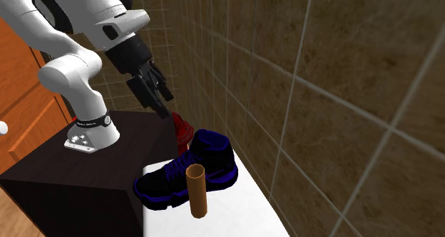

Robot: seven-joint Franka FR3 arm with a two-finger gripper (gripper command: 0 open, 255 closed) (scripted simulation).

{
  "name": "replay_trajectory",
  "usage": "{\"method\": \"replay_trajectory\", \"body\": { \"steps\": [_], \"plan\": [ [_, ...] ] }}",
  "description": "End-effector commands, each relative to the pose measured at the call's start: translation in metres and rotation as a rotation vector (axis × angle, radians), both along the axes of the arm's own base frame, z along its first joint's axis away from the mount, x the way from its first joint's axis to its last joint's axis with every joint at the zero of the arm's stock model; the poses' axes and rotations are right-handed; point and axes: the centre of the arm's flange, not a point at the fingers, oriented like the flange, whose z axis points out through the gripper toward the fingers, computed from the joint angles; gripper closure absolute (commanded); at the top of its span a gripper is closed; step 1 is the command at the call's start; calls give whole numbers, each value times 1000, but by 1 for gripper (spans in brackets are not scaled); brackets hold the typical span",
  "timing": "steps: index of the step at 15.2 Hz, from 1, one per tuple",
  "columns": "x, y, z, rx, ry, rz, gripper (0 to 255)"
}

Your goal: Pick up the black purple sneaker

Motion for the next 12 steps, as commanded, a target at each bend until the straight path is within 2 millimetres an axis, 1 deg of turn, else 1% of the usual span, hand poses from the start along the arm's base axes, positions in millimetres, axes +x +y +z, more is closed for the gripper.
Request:
{"method": "replay_trajectory", "body": {
  "steps": [1, 7, 12],
  "plan": [
    [10, -24, -14, -6, -21, 13, 0],
    [43, -88, -46, -8, -78, 52, 0],
    [43, -88, -72, -8, -78, 52, 0]
  ]
}}
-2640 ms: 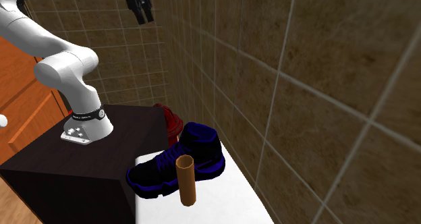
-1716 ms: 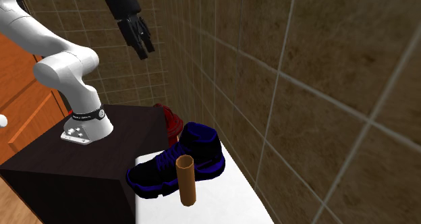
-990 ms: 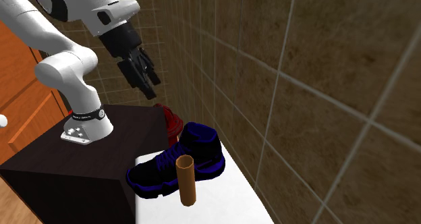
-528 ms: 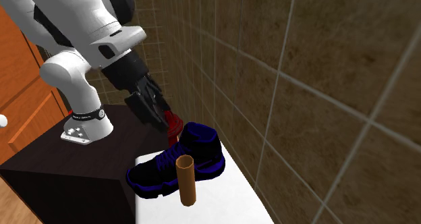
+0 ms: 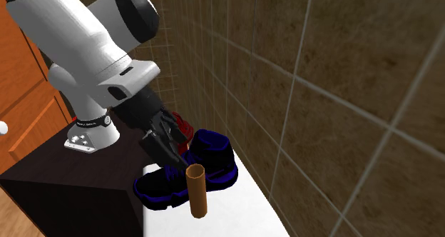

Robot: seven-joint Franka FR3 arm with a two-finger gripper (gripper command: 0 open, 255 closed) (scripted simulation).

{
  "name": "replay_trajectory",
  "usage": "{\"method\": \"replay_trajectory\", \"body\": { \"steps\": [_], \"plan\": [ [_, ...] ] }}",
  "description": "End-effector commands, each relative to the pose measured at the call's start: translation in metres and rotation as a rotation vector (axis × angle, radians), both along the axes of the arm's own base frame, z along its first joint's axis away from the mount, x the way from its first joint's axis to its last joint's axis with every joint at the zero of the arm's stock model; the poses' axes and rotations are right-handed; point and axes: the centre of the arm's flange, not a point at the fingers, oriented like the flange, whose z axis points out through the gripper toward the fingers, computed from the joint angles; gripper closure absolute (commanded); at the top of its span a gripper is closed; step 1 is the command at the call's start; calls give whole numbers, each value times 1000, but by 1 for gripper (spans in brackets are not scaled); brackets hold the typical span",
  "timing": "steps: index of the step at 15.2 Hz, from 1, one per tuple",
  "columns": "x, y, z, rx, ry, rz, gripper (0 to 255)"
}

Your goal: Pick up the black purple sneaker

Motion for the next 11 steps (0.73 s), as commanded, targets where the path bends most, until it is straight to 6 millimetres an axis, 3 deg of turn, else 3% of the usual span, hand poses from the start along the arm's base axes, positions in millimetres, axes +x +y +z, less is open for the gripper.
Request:
{"method": "replay_trajectory", "body": {
  "steps": [1, 5, 6, 11],
  "plan": [
    [0, -1, -9, 0, -2, 0, 0],
    [0, -1, -18, 0, -2, 0, 0],
    [0, -1, -18, 0, -2, 0, 255],
    [0, -1, -19, 0, -2, 0, 255]
  ]
}}
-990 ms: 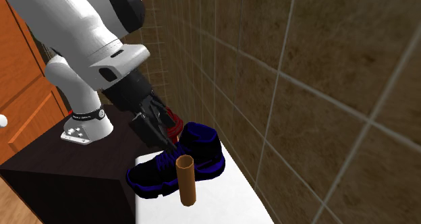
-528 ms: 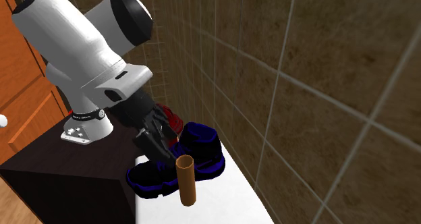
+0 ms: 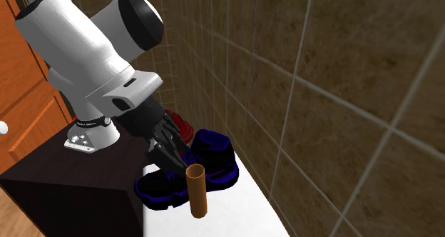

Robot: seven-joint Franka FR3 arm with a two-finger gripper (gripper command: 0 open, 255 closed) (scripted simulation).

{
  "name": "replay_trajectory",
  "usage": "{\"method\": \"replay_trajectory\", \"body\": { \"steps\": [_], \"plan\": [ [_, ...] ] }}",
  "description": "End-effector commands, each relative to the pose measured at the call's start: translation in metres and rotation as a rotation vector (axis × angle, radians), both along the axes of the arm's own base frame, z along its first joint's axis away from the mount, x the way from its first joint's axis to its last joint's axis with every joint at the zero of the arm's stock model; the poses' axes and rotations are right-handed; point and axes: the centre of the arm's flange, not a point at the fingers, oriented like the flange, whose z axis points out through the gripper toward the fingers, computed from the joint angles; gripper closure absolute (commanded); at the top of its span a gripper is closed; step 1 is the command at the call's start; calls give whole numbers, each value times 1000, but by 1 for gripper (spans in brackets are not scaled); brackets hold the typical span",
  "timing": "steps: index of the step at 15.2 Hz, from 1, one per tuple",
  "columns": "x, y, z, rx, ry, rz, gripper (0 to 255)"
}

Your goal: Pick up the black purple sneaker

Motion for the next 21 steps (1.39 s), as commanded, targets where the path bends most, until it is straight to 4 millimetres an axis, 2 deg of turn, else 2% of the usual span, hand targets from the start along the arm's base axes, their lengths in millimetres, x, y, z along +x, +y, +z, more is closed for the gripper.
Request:
{"method": "replay_trajectory", "body": {
  "steps": [1, 4, 19, 21],
  "plan": [
    [-1, 0, -1, 1, 2, -1, 255],
    [-1, 0, 0, 1, 2, -1, 255],
    [-1, 0, 79, 1, 2, -1, 255],
    [-1, 0, 80, 1, 2, -1, 255]
  ]
}}
